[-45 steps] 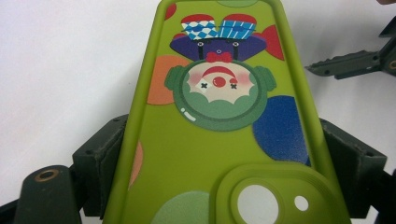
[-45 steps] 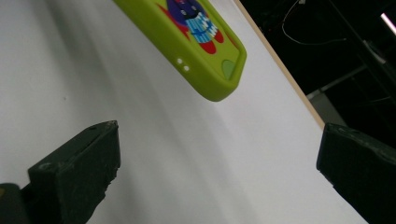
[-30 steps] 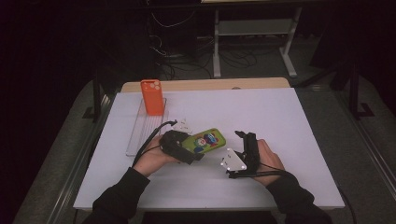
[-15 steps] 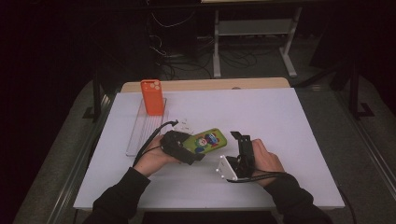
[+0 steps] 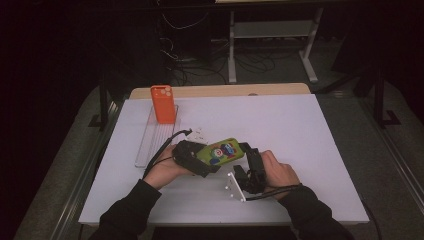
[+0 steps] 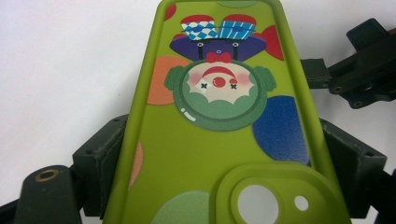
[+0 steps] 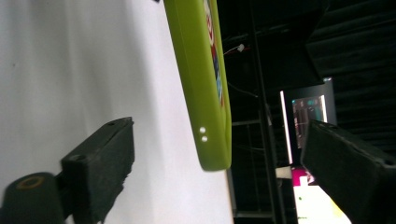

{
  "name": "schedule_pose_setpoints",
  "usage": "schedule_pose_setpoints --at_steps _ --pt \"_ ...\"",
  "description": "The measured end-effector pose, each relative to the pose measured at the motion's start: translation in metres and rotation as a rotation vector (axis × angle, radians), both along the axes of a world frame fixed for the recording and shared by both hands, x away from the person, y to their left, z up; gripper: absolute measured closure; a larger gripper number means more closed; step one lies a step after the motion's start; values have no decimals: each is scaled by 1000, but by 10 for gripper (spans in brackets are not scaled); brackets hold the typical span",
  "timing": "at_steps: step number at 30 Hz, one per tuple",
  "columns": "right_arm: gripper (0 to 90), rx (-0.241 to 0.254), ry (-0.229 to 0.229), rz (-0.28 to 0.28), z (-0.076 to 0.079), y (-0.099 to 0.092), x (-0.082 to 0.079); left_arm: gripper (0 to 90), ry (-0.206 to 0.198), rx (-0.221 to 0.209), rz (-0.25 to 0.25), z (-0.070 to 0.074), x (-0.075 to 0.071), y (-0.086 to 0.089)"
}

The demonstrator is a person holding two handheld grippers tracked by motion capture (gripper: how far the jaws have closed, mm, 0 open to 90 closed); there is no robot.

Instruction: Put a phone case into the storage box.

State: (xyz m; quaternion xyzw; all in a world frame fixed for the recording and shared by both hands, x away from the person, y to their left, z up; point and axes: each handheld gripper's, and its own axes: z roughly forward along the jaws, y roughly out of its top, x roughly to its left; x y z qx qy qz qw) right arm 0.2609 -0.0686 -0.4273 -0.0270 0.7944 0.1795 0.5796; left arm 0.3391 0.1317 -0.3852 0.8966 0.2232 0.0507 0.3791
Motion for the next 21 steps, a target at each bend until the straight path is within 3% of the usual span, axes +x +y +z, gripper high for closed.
schedule_pose_setpoints --at_steps 1,2,3,5,10,16,21 --pt "134 -12 -6 6 0 1 0 151 1 11 -12 0 0 0" --pt "152 -22 -14 10 0 1 0 151 5 -8 -2 -1 -1 -2" --pt "178 -15 -31 14 0 3 -1 151 0 16 -21 0 0 -1" --pt "236 -21 -48 23 0 4 -2 151 1 -6 -9 0 -2 -3" --pt "339 -35 -71 37 -2 7 -5 151 -3 6 -31 0 -3 -4" --pt "489 -68 -84 49 -6 8 -4 151 -1 -7 -41 0 -5 -6" --pt "611 -82 -63 63 -7 9 -6 151 -12 4 -44 -1 -4 -6"
